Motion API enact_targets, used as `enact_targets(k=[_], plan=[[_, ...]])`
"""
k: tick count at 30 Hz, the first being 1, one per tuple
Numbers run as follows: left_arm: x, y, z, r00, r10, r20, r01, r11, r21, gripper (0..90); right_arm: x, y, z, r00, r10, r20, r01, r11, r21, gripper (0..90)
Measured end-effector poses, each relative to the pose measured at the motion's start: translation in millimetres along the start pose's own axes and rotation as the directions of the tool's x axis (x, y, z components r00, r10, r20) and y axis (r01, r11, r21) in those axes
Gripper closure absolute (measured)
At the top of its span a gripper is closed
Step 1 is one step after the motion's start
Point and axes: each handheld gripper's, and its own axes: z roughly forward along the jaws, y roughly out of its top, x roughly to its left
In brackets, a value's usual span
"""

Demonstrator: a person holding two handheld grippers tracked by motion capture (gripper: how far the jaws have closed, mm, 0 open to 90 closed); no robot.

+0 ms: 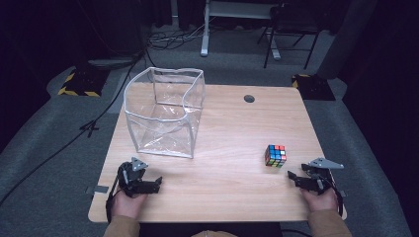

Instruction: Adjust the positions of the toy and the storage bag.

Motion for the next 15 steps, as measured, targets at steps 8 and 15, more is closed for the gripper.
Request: enact_targets(k=[8, 15], plan=[[-3.8, 2.8, -8.6, 0.9994, -0.009, 0.035, 0.011, 0.9981, -0.060, 4.8, 4.1, 1.4, -18.4, 1.0000, -0.006, -0.007, 0.006, 0.998, -0.063, 52.8], [-9.5, -0.2, -30.3, 0.9911, -0.004, 0.133, 0.035, 0.9735, -0.226, 14.1, 31.1, 12.8, -35.2, 0.9952, -0.055, -0.081, 0.045, 0.991, -0.126, 52.4]])
